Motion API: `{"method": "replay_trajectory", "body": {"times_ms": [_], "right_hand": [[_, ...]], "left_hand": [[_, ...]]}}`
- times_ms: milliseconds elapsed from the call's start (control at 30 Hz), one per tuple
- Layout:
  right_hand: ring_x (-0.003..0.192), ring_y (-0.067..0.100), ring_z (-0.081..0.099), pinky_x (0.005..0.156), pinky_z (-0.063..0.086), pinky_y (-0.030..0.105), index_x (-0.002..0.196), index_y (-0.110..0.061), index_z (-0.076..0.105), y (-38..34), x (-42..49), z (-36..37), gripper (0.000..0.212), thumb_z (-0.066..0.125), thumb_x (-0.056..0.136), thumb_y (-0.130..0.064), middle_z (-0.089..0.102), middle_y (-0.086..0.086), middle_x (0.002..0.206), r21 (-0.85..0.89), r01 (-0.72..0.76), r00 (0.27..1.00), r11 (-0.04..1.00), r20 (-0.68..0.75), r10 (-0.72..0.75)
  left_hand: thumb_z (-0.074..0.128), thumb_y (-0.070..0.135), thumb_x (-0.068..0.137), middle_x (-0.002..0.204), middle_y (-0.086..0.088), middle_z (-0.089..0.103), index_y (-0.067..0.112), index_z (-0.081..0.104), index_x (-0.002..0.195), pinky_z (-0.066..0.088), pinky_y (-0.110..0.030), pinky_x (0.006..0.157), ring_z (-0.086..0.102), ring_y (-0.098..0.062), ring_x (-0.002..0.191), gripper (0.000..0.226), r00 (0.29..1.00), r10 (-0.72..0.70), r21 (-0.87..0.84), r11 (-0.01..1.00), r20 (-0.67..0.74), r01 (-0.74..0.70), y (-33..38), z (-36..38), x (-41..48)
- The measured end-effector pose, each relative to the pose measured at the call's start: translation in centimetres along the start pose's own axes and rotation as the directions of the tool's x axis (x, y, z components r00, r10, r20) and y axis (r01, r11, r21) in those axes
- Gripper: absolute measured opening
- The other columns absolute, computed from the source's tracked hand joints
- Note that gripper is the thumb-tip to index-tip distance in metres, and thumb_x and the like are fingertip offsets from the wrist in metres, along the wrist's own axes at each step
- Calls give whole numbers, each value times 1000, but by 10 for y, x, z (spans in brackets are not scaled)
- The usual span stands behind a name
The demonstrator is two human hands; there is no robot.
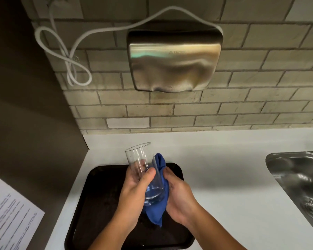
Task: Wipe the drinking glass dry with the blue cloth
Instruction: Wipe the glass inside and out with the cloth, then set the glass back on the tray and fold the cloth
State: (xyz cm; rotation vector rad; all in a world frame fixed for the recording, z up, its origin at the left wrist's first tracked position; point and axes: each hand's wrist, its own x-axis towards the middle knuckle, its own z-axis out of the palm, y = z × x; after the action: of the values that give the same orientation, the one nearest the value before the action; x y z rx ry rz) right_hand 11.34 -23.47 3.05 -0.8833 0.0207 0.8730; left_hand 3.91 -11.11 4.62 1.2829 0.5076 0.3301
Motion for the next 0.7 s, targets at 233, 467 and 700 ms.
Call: {"method": "replay_trajectory", "body": {"times_ms": [233,467,700], "right_hand": [[133,34,70,101,62,39,139,-8,72,10,3,-3,50,51,110,-44,71,22,144,115,-35,999,993,26,32],[138,41,65,124,43,57,138,-9,73,23,2,-16,56,48,110,-51,70,23,145,62,-131,988,989,-74,135],[106,34,80,96,65,45,114,-7,80,22,-9,-24,44,92,85,-38,80,22,116,-67,-98,990,993,-106,90]], "left_hand": [[83,57,72,111,34,70,42,60,135,58,-16,92,70,3,117,69,982,159,124,977,104,-171,-4,1,4],[87,58,79,139,6,60,36,56,143,53,-10,95,63,4,124,74,974,190,243,946,123,-215,-19,-13,20],[95,19,82,130,10,64,31,58,141,49,-5,86,62,2,120,71,984,167,338,931,-69,-134,-33,-64,65]]}}
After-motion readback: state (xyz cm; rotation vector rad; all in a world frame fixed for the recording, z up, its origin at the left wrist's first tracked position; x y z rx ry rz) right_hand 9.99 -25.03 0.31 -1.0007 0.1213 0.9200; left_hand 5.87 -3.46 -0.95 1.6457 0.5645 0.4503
